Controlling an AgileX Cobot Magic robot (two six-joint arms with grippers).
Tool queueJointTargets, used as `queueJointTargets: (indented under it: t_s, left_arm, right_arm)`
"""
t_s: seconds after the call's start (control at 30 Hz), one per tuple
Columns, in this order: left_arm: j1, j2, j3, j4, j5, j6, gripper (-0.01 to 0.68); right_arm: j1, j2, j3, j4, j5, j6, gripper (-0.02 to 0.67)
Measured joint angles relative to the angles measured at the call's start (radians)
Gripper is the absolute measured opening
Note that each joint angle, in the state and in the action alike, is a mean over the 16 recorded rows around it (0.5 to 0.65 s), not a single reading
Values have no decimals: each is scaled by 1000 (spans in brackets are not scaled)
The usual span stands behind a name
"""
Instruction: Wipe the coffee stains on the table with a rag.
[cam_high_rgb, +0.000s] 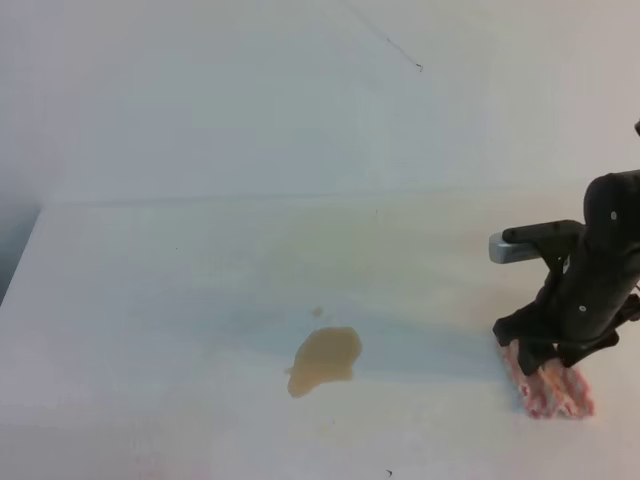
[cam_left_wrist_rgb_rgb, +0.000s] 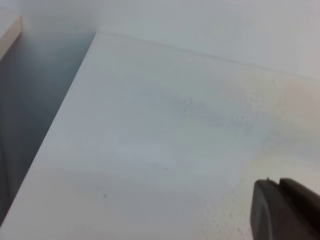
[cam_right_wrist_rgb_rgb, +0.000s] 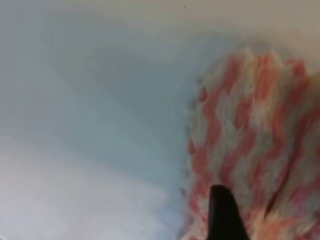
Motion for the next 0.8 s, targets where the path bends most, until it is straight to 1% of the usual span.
queueJointTargets:
  t_s: [0.43,0.63,0.73,0.8]
  left_arm:
    - [0,0,-11,0,1,0,-1]
    - [0,-2,-11,0,1,0,-1]
    - [0,-2,-11,0,1,0,-1]
    - [0,-2,-11,0,1,0,-1]
  right_arm:
    - [0,55,-15,22,-5,-67,132]
    - [12,57,-64,85,29,-115,51]
    - [36,56,-104,119,48,-133,31]
    - [60,55,-133,142,57,-145,34]
